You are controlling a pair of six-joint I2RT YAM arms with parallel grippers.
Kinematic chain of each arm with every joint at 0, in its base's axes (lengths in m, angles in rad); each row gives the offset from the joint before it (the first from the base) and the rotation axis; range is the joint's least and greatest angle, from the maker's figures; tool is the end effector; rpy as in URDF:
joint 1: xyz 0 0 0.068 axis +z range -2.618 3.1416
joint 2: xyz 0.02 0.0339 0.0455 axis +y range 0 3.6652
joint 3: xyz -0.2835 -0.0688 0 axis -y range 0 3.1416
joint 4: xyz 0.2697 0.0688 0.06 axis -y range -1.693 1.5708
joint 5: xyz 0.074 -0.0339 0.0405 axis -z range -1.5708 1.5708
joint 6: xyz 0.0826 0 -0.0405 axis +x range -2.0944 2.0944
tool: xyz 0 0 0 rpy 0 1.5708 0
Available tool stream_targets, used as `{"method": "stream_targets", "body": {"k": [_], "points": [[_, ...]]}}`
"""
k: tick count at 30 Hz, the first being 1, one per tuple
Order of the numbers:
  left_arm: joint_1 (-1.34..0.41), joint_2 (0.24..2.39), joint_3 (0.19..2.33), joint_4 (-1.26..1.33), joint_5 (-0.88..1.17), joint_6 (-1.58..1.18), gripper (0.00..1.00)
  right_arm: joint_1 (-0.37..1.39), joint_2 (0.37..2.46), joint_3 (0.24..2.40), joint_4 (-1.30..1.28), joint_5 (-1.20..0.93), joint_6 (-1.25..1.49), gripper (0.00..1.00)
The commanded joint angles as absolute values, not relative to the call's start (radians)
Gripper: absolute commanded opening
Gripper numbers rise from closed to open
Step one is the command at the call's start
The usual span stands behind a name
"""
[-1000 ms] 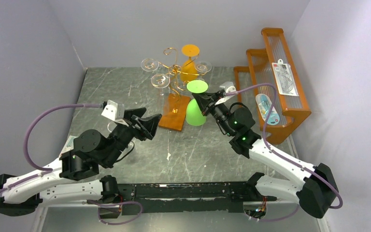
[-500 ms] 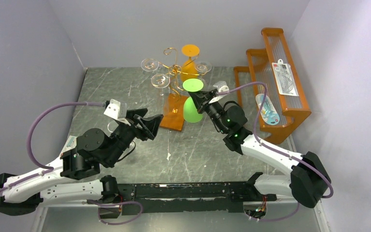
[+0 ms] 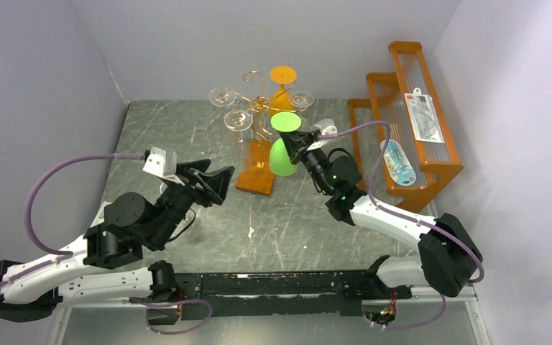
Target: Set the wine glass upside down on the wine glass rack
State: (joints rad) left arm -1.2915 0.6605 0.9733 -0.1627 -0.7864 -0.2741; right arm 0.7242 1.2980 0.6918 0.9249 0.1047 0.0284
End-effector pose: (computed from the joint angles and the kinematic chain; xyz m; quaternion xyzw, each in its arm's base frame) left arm 0.1017 -0.1426 0.4473 0.0397 0.6675 -0.3168 0.6727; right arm 0.2662 0.2239 0.3311 -0.1596 0.5645 0.2689 0.7639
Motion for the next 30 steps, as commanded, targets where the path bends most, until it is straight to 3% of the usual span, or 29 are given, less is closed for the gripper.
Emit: {"method": "stream_targets", "body": {"k": [1, 30], "points": [[-1.296, 0.655, 0.985, -0.17, -0.829, -0.282, 0.73, 0.726, 1.327, 0.731, 0.949, 0.082, 0.013, 0.0], [-1.296, 0.636, 0.973, -0.18, -0.86, -0.288, 0.74, 0.701, 1.393, 0.796, 0.921, -0.117, 0.037, 0.0]]}}
